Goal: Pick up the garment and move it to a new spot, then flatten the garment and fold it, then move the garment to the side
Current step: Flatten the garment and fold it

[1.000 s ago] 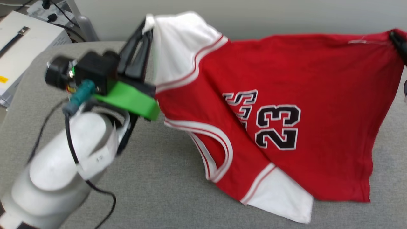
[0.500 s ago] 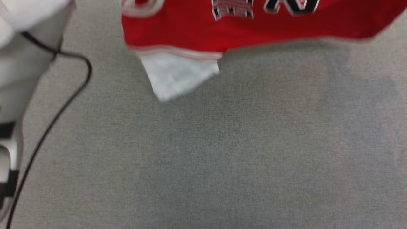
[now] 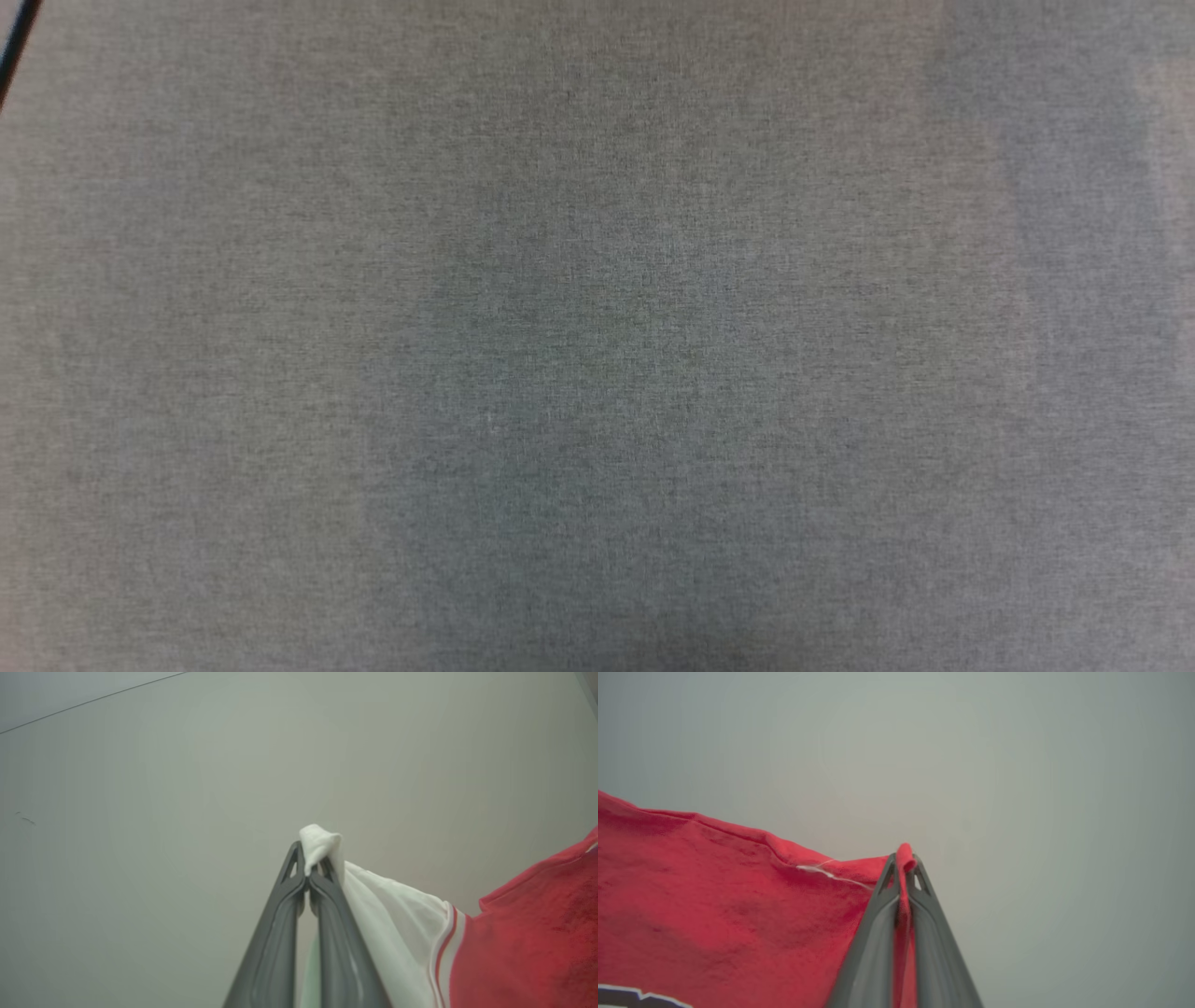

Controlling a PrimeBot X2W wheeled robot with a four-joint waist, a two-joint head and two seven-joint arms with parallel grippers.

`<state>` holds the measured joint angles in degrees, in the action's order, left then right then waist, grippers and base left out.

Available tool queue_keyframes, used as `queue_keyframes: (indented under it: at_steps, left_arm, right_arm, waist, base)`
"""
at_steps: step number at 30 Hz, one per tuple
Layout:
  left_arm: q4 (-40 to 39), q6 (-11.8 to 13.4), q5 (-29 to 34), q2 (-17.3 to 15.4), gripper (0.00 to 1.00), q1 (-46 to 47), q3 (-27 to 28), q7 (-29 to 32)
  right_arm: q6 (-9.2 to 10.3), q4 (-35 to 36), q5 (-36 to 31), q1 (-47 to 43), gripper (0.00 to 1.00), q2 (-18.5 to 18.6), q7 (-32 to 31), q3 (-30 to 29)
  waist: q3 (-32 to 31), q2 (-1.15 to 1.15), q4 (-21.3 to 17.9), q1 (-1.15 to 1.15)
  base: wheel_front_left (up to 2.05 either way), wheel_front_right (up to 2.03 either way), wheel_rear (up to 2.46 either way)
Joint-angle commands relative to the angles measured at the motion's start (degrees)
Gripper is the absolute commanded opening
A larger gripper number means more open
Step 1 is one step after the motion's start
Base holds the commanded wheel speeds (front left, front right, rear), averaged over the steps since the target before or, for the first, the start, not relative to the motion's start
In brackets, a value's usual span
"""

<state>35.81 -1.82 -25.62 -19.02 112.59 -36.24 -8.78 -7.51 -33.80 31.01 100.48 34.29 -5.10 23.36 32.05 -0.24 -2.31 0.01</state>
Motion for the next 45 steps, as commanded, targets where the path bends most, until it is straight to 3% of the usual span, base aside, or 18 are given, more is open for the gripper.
queue_keyframes:
  at_steps: [1, 10, 20, 30, 45]
  left_arm:
    - [1.4, -0.5, 0.9, 0.7, 0.0, 1.4, -0.2, -0.6]
    - [7.7, -0.9, 0.7, 1.5, 0.0, -1.7, -1.2, -3.9]
    - [8.3, -1.2, 0.0, 0.9, 0.0, -13.9, -2.2, -6.0]
    - [-2.1, 1.2, -1.0, -2.0, 0.0, -34.9, -0.6, -6.2]
    - [-18.7, 8.2, -5.8, -9.0, 0.0, -73.5, -0.8, -6.0]
  right_arm:
    - [0.02, -1.4, 0.2, 1.2, 0.0, -0.7, 0.9, 0.8]
    - [0.02, -8.4, 3.7, 1.0, 0.0, -2.2, 5.0, 6.8]
    - [0.02, -12.3, 10.0, -9.1, 0.0, -3.3, 9.8, 14.5]
    - [0.02, -10.7, 16.0, -22.5, 0.0, -3.0, 13.8, 23.2]
    - [0.02, -1.5, 22.9, -49.4, 0.0, 3.2, 17.3, 32.4]
  waist:
    - [1.9, 0.24, -0.4, -0.01]
    - [3.0, 0.24, 0.6, -0.01]
    - [-0.1, 0.24, 0.6, -0.01]
    - [-7.5, 0.24, 0.7, -0.01]
    - [-19.6, 0.24, 1.3, -0.01]
  base:
    - [0.0, 0.0, 0.0]
    - [0.0, 0.0, 0.0]
    - [0.0, 0.0, 0.0]
    - [0.0, 0.0, 0.0]
    - [0.0, 0.0, 0.0]
